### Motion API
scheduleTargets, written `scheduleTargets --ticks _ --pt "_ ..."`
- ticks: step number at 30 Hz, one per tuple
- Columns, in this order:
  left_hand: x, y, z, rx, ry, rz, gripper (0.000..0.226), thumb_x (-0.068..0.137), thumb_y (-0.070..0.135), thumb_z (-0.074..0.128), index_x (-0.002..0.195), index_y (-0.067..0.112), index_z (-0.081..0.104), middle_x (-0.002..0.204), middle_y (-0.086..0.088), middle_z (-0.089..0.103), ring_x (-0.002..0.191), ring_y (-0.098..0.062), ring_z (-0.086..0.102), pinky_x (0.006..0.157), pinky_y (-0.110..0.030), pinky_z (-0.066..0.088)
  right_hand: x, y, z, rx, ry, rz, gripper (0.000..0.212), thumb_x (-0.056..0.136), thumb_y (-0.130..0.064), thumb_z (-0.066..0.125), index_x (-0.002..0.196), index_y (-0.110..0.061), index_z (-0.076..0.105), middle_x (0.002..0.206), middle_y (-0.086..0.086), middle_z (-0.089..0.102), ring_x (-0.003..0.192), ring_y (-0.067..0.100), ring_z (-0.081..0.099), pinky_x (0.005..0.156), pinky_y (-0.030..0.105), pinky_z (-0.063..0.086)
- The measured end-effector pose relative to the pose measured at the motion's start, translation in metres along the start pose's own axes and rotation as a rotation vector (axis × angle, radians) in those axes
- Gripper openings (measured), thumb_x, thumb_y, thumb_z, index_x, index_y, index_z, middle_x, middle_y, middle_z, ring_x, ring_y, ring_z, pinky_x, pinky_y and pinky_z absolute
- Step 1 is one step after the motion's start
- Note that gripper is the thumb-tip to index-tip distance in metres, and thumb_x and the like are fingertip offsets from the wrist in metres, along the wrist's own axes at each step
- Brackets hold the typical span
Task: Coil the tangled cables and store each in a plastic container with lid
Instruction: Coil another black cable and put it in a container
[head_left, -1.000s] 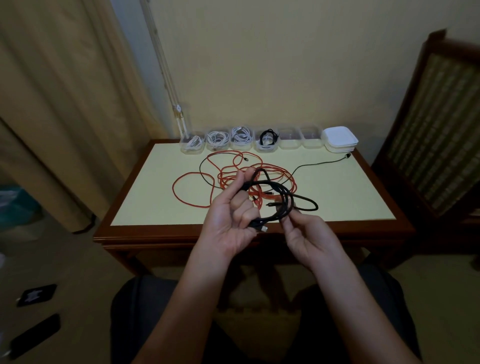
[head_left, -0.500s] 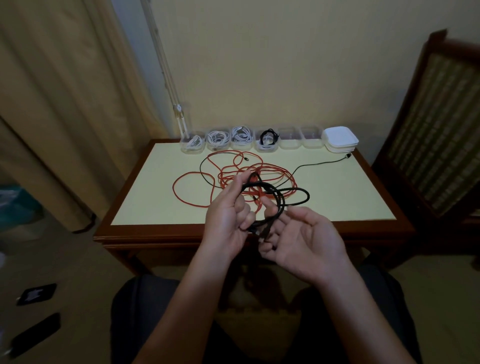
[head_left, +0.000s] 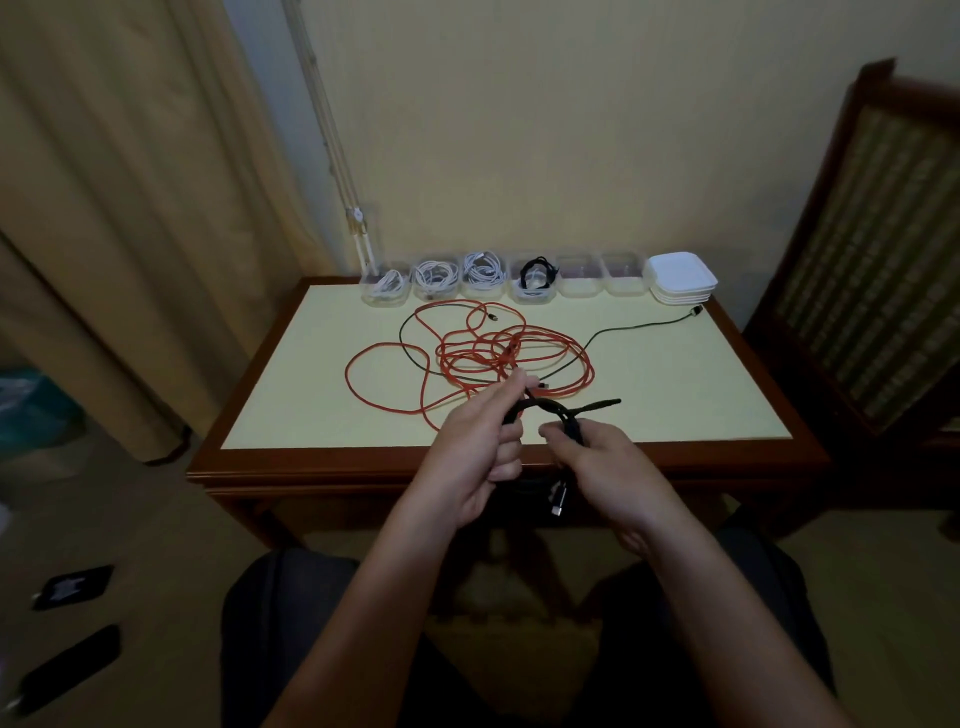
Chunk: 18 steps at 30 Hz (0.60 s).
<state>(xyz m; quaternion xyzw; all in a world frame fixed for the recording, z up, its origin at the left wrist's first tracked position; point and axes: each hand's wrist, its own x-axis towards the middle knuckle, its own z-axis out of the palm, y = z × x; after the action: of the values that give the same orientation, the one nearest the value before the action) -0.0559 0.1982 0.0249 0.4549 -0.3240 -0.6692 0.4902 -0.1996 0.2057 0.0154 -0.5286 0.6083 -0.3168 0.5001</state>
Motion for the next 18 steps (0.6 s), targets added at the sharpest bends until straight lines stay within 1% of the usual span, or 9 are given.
scheduleTargets --ticks 2,4,6,8,10,11,13,16,18 --pt "0.001 0.000 0.000 0.002 0.037 0.027 0.038 0.097 0.034 0.062 0.122 0.006 0.068 0.055 0.007 0.027 0.045 -0.006 0.020 0.040 -0.021 0.014 -0.001 0.001 -0.001 0.034 -0.037 -0.039 0.024 0.104 -0.030 0.054 0.100 -0.008 0.063 0.074 0.004 0.056 0.065 0.022 0.062 0.066 0.040 0.051" --pt "0.002 0.001 -0.001 -0.010 0.072 0.045 0.041 0.096 0.029 0.063 0.123 -0.002 0.065 0.054 0.006 0.029 0.043 -0.007 0.020 0.039 -0.021 0.014 -0.003 0.000 -0.002 0.058 -0.077 -0.080 0.014 0.104 -0.019 0.055 0.104 -0.006 0.062 0.073 0.004 0.062 0.058 0.021 0.065 0.061 0.037 0.055" --pt "0.002 0.002 -0.003 -0.014 0.094 0.064 0.039 0.095 0.025 0.064 0.121 -0.005 0.065 0.055 0.005 0.028 0.043 -0.007 0.019 0.039 -0.021 0.013 -0.003 -0.001 -0.007 -0.018 -0.096 -0.138 0.010 0.102 -0.013 0.057 0.102 -0.006 0.065 0.068 0.001 0.070 0.055 0.016 0.064 0.058 0.033 0.054" --pt "0.002 0.003 -0.005 -0.027 0.100 0.078 0.036 0.093 0.022 0.066 0.117 -0.006 0.067 0.057 0.004 0.027 0.043 -0.006 0.018 0.040 -0.021 0.011 -0.003 0.000 -0.012 -0.112 -0.098 -0.200 0.013 0.102 -0.016 0.059 0.097 -0.011 0.070 0.062 0.002 0.070 0.052 0.013 0.062 0.057 0.029 0.050" --pt "0.003 0.006 -0.008 -0.062 0.103 0.094 0.034 0.093 0.020 0.066 0.114 -0.006 0.068 0.058 0.003 0.027 0.043 -0.005 0.019 0.040 -0.021 0.010 -0.003 0.003 -0.017 -0.186 -0.054 -0.249 0.014 0.102 -0.018 0.059 0.098 -0.019 0.072 0.059 0.000 0.070 0.050 0.010 0.060 0.058 0.022 0.047" --pt "0.003 0.009 -0.011 -0.079 0.108 0.105 0.033 0.094 0.020 0.065 0.114 -0.005 0.069 0.058 0.003 0.027 0.043 -0.004 0.020 0.040 -0.020 0.010 -0.003 0.003 -0.020 -0.214 -0.022 -0.271 0.014 0.102 -0.018 0.059 0.100 -0.022 0.073 0.059 -0.005 0.070 0.049 0.008 0.060 0.057 0.017 0.045" --pt "0.004 0.015 -0.017 -0.117 0.121 0.125 0.032 0.093 0.019 0.065 0.115 -0.005 0.069 0.057 0.005 0.028 0.043 -0.004 0.020 0.040 -0.019 0.010 -0.001 0.005 -0.026 -0.243 0.038 -0.292 0.015 0.101 -0.017 0.059 0.097 -0.021 0.073 0.063 -0.017 0.071 0.048 0.008 0.061 0.055 0.011 0.042" --pt "0.006 0.028 -0.032 -0.183 0.140 0.167 0.040 0.084 0.022 0.070 0.115 -0.004 0.070 0.056 0.006 0.027 0.042 -0.004 0.021 0.040 -0.019 0.011 0.009 0.014 -0.046 -0.267 0.184 -0.258 0.021 0.100 -0.016 0.061 0.084 -0.023 0.072 0.069 -0.017 0.074 0.052 0.012 0.066 0.059 0.006 0.043" --pt "0.007 0.036 -0.040 -0.196 0.144 0.174 0.038 0.085 0.022 0.069 0.114 -0.002 0.071 0.055 0.006 0.028 0.042 -0.004 0.021 0.040 -0.019 0.013 0.012 0.023 -0.059 -0.303 0.279 -0.244 0.024 0.099 -0.015 0.062 0.080 -0.025 0.071 0.065 -0.015 0.072 0.053 0.006 0.065 0.061 0.001 0.040"
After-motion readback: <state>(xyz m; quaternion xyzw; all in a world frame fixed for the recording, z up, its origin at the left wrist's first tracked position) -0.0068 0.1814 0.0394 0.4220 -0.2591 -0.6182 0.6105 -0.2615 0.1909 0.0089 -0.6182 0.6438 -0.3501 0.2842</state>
